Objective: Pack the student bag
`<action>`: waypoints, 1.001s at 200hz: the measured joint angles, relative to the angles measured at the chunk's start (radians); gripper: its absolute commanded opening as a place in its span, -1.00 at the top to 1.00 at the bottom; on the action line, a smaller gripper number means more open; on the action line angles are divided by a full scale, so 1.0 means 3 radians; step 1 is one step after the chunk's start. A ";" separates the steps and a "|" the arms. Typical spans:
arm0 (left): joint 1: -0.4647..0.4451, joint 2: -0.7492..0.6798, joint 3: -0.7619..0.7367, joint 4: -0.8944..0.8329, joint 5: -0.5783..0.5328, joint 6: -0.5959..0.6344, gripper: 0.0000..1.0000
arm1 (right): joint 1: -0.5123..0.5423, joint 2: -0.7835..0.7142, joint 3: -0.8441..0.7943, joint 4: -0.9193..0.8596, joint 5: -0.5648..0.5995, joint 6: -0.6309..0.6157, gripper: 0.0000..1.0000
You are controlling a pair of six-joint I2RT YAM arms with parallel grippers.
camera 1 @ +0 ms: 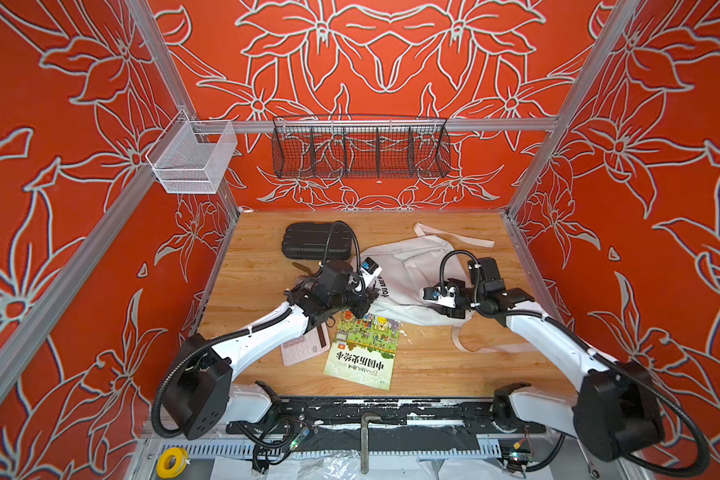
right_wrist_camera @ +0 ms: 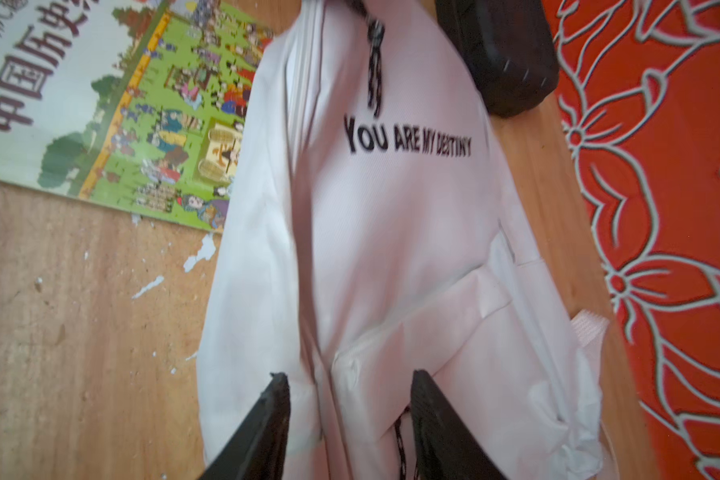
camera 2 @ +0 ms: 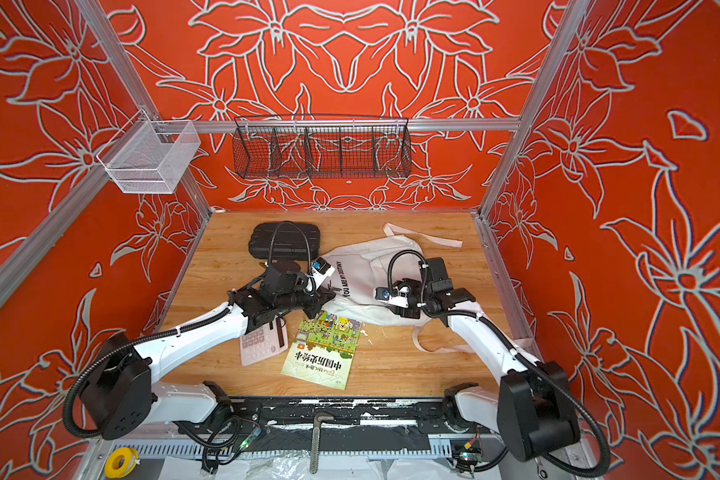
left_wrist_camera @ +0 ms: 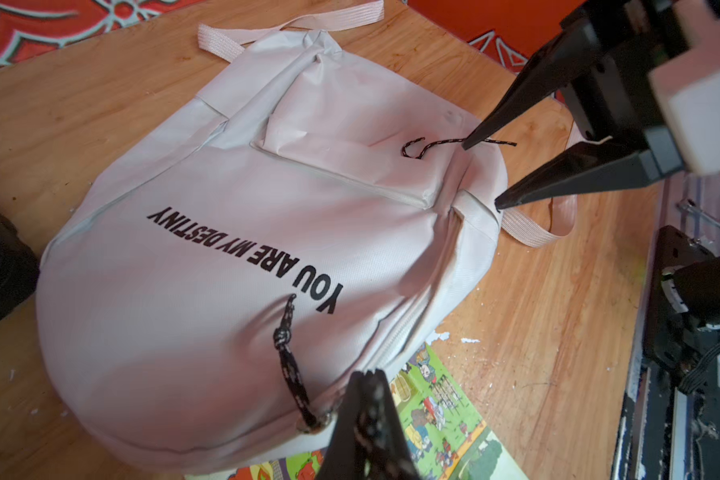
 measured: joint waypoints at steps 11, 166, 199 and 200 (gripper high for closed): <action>-0.0024 0.0028 0.0046 0.0000 0.0018 -0.0024 1.00 | 0.0183 -0.0020 0.0076 0.0001 0.0027 0.0153 0.01; -0.0252 0.0039 0.0239 0.0008 -0.0022 -0.0220 1.00 | 0.0875 0.0516 -0.0004 0.0753 0.0556 0.1428 0.34; -0.0263 0.0047 0.0306 -0.0034 -0.0029 -0.0230 0.59 | 0.0875 0.0455 -0.0178 0.0977 0.0534 0.1349 0.90; -0.0263 0.0047 0.0310 -0.0036 -0.0029 -0.0230 0.54 | 0.0874 0.0446 -0.0191 0.0996 0.0528 0.1344 0.92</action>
